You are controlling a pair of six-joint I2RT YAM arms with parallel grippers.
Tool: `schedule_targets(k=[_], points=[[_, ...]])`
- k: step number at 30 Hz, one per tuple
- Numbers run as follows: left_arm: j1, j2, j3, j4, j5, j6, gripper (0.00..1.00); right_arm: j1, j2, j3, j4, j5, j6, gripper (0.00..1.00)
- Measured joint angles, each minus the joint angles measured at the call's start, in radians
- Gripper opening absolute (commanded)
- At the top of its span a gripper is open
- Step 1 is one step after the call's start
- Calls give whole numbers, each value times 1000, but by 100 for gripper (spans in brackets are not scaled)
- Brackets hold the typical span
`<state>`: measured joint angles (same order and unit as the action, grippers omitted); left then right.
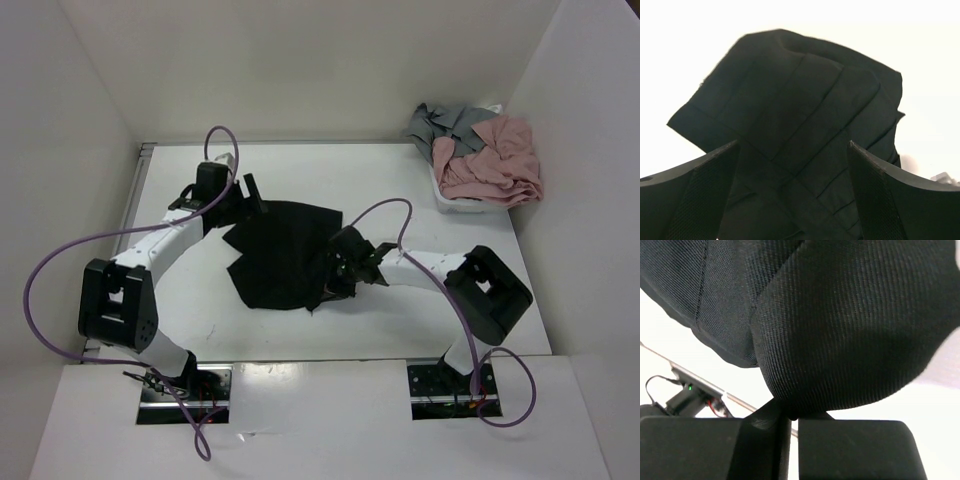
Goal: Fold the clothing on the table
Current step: Flatten the skirt out
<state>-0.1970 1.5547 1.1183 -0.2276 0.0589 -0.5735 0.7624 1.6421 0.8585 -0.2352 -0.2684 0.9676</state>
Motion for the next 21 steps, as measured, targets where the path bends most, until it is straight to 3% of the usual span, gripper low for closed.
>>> schedule_targets(k=[5, 12, 21], points=[[-4, -2, -80, 61, 51, -5, 94, -56, -34, 18, -42, 44, -36, 0], [-43, -2, -182, 131, 97, -19, 97, -393, -126, 17, -62, 26, -114, 0], [-44, 3, -172, 204, 99, -37, 93, -560, -2, 39, -68, -48, -149, 0]])
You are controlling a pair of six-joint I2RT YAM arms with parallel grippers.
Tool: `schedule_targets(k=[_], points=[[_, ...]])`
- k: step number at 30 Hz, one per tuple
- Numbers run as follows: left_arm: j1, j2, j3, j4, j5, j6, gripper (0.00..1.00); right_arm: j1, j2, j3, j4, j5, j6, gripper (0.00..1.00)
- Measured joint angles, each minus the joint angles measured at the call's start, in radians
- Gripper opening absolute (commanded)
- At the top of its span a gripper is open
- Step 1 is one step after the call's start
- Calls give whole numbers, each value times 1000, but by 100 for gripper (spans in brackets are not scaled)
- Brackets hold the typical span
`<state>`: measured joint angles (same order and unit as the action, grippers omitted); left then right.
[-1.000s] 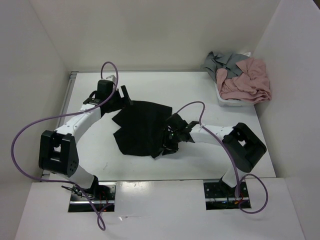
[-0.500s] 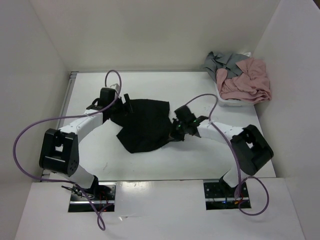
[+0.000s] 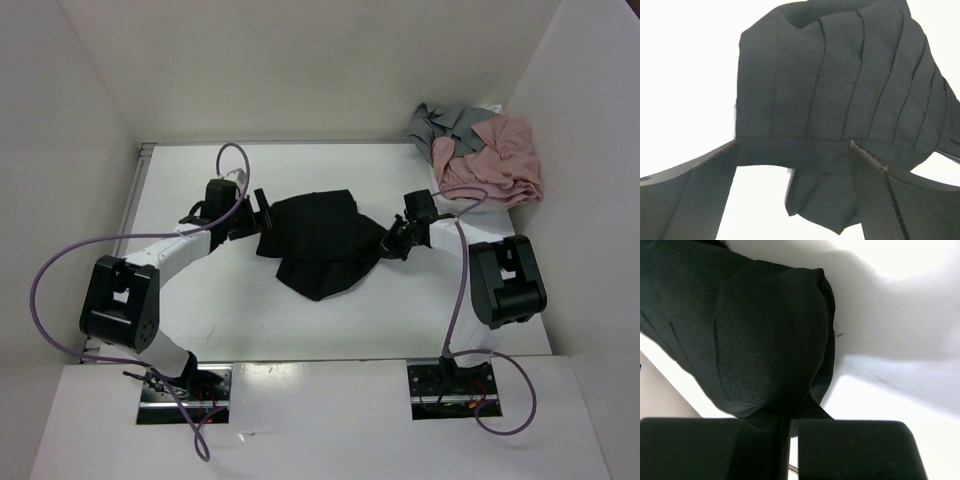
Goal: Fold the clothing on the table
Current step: Flatten the skirt out
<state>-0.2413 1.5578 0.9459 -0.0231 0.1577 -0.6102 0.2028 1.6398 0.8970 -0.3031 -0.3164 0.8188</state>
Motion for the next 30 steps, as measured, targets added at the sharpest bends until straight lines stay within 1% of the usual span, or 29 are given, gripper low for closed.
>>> schedule_targets(k=[1, 2, 6, 9, 13, 16, 19, 22, 24, 26, 28, 30], points=[[0, 1, 0, 3, -8, 0, 90, -4, 22, 11, 0, -7, -2, 0], [-3, 3, -2, 11, -18, 0, 82, -5, 37, 19, 2, -14, -5, 0], [-10, 6, -24, 37, -54, -2, 64, -20, 54, 36, 3, -39, -20, 0], [-12, 32, -26, 48, -89, -2, 61, -45, 54, 40, 6, -50, -31, 0], [-7, 85, -29, 49, -113, -10, 61, -74, 54, 40, 5, -56, -37, 0], [1, 115, -32, 50, -111, -24, 64, -86, 54, 40, 5, -60, -43, 0], [7, 149, -33, 63, -85, -28, 64, -92, 54, 40, 5, -64, -48, 0], [10, 180, -48, 112, -29, -38, 64, -92, 54, 40, 5, -65, -51, 0], [8, 196, -49, 146, 6, -47, 60, -93, 54, 40, 5, -65, -51, 0], [8, 223, -49, 198, 48, -49, 52, -93, 54, 40, 5, -65, -51, 0], [8, 249, -48, 246, 92, -57, 48, -98, 54, 40, 5, -65, -51, 0], [8, 272, -47, 283, 133, -65, 34, -103, 54, 40, 5, -65, -51, 0]])
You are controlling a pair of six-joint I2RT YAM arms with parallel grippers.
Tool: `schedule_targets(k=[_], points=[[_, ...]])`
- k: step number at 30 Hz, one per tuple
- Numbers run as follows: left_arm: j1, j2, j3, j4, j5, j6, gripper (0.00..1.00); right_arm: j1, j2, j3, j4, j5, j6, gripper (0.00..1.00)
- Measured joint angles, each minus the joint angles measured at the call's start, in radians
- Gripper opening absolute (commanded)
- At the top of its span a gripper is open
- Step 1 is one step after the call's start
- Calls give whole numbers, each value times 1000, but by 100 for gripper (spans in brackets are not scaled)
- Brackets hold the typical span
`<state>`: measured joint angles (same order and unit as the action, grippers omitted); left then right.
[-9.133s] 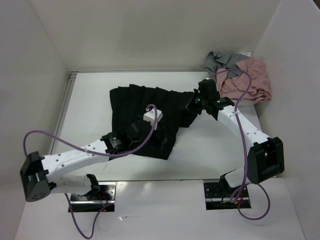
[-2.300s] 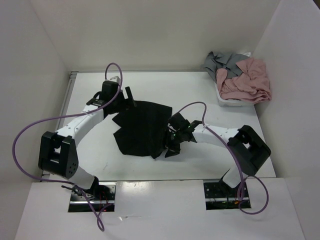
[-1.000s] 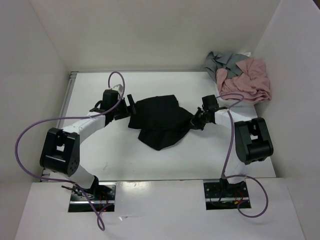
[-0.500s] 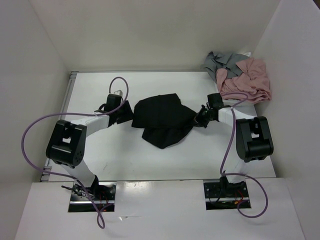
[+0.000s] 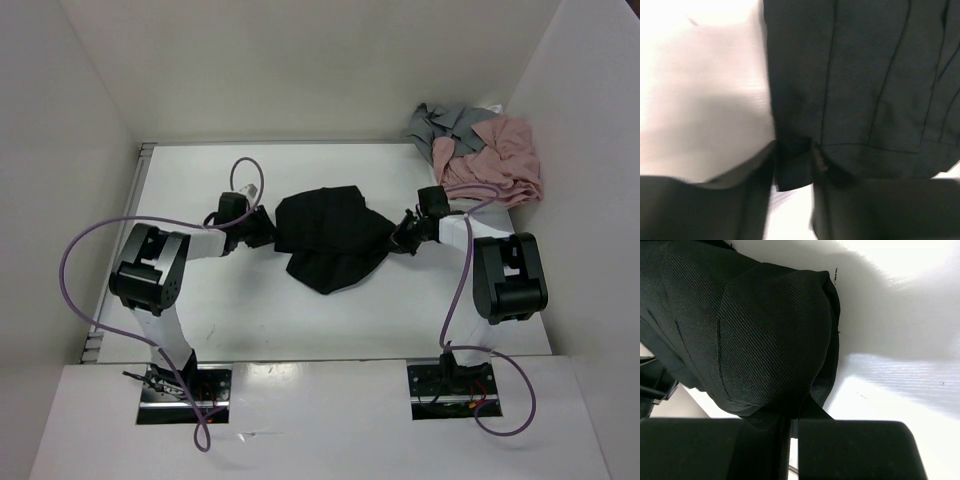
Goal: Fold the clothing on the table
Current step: Flatten the skirt out
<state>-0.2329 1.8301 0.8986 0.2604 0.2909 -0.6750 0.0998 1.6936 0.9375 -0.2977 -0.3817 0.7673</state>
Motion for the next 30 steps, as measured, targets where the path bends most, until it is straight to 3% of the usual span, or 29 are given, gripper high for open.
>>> schedule_targets(k=[1, 2, 9, 16, 23, 30], points=[[0, 11, 0, 11, 15, -5, 20, -2, 0, 0, -1, 0, 0, 0], [0, 23, 2, 19, 29, -7, 0, -2, 0, 0, -1, 0, 0, 0], [1, 23, 4, -1, 59, -13, 0, -2, 0, 0, -1, 0, 0, 0], [1, -172, 32, -214, 15, -5, 0, -2, -44, 34, -49, 4, -11, 0], [15, -348, 161, -283, 35, 12, 0, -1, -166, 248, -156, 2, -70, 0], [101, -311, 386, -351, 109, 17, 0, -12, -139, 508, -219, -38, -129, 0]])
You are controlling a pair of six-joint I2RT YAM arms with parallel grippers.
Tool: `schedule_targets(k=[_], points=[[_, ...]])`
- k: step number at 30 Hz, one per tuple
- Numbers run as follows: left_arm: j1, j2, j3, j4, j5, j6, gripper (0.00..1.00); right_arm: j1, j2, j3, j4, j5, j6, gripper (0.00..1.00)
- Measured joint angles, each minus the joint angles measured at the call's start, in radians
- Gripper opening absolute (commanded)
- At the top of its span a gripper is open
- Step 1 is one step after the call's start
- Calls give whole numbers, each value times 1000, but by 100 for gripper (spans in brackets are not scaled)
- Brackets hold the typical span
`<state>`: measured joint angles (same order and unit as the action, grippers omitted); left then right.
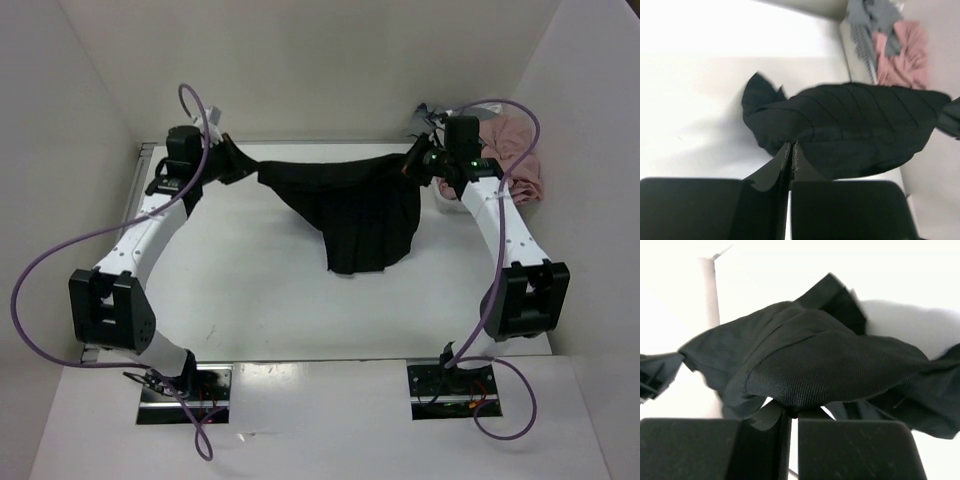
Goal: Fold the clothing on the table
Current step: Flatten the skirt out
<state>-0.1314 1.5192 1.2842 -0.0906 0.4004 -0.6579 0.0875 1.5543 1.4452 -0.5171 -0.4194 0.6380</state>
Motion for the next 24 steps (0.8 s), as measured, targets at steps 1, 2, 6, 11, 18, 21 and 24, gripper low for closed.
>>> schedule_targets(k=[1, 2, 6, 11, 18, 21, 24], points=[[14, 12, 31, -1, 10, 0, 0, -6, 15, 28, -2, -11, -6, 0], [32, 30, 69, -6, 26, 0, 0, -13, 35, 56, -13, -20, -12, 0], [82, 68, 131, 0, 75, -2, 0, -32, 114, 140, -19, -61, -41, 0], [108, 84, 213, -32, 148, 1, 0, -33, 143, 235, -55, -71, -84, 0], [117, -36, 246, -61, 235, 26, 0, -33, 40, 338, -76, -55, -157, 0], [119, -174, 205, -74, 268, 33, 0, -31, -93, 261, -72, -56, -171, 0], [123, -348, 120, -72, 303, 46, 0, -24, -270, 148, -68, -65, -190, 0]])
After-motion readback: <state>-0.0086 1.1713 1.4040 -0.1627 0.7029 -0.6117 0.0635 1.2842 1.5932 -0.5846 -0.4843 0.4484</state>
